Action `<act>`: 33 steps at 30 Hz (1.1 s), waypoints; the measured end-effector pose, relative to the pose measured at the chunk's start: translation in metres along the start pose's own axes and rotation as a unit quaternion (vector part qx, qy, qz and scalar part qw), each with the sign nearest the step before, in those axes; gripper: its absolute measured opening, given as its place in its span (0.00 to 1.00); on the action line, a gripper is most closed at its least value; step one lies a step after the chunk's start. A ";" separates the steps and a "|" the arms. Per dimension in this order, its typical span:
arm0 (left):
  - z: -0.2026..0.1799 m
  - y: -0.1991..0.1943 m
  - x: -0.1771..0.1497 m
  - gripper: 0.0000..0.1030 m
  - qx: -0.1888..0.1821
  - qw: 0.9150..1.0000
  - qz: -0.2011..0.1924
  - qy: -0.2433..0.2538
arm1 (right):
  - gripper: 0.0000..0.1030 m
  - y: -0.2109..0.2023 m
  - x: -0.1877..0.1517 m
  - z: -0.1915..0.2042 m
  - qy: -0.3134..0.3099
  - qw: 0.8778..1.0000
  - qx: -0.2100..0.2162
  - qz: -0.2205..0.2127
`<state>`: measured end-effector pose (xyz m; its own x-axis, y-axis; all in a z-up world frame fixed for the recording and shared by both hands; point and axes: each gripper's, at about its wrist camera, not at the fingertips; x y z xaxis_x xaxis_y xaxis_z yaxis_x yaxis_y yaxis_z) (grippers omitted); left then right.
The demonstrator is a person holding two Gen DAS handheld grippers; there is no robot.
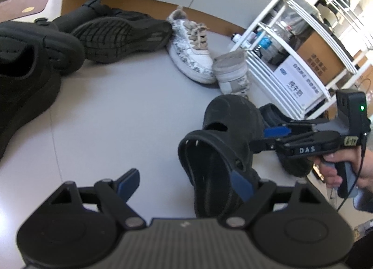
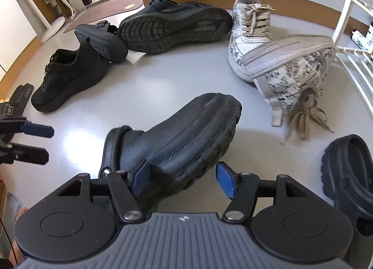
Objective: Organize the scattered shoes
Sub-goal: 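Carry the black clog with the right tool while the left tool releases it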
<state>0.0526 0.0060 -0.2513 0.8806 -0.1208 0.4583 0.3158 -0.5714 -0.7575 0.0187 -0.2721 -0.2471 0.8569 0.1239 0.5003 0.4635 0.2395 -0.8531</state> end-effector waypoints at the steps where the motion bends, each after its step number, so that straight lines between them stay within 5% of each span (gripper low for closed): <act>1: 0.000 0.001 0.000 0.85 0.000 1.000 0.001 0.000 | 0.66 -0.002 -0.002 -0.003 0.003 1.000 0.000 0.003; 10: 0.001 0.005 -0.003 0.85 0.000 1.000 0.008 -0.010 | 0.68 -0.012 -0.024 -0.021 -0.002 0.999 -0.033 0.041; 16: -0.002 0.004 -0.003 0.85 -0.005 1.000 0.010 -0.004 | 0.65 0.002 -0.046 -0.025 -0.071 0.988 -0.083 0.108; 25: -0.002 0.004 -0.005 0.85 -0.013 1.000 0.014 -0.006 | 0.65 -0.005 -0.074 -0.018 -0.161 0.976 -0.068 0.127; 33: -0.003 0.004 -0.006 0.85 -0.012 1.000 0.011 0.000 | 0.65 -0.008 -0.066 -0.015 -0.159 0.979 -0.058 0.115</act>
<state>0.0478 0.0019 -0.2552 0.8873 -0.1330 0.4415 0.2879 -0.5883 -0.7557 -0.0383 -0.2966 -0.2752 0.8366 0.4598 0.2977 0.3045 0.0614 -0.9505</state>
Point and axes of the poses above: each gripper's, at about its wrist camera, not at the fingertips, and y roughly the way its jaws point, z to its left, x to its top, and after that the axes turned 6 degrees about -y, right-handed
